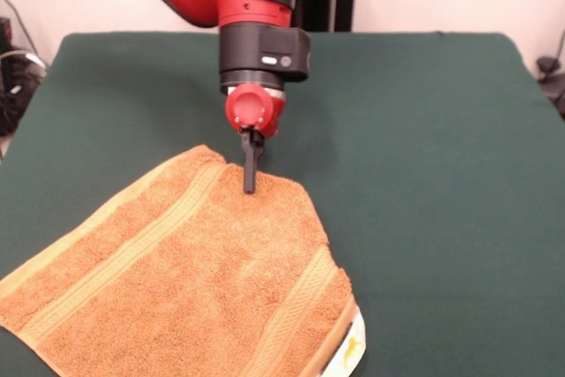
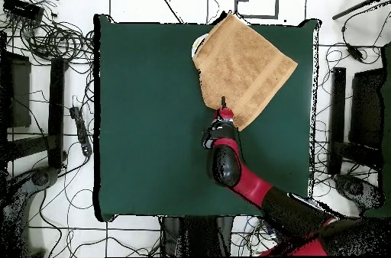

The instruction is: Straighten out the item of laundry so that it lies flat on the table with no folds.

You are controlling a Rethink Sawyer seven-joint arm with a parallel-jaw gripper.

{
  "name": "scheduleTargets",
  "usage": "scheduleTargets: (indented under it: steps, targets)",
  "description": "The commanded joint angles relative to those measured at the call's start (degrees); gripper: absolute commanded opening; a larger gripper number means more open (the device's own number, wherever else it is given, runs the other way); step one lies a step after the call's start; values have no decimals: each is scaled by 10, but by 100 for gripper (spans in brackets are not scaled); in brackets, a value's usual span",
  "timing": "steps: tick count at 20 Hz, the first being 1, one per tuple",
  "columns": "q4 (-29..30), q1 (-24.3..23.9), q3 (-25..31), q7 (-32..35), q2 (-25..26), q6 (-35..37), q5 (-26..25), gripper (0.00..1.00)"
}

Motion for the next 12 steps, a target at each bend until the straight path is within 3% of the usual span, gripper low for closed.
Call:
scheduleTargets:
  steps: [1, 12]
  targets:
    - [-274, 142, 181, 132, 212, 255, 127, 100]
    - [-269, 141, 188, 145, 215, 245, 133, 100]
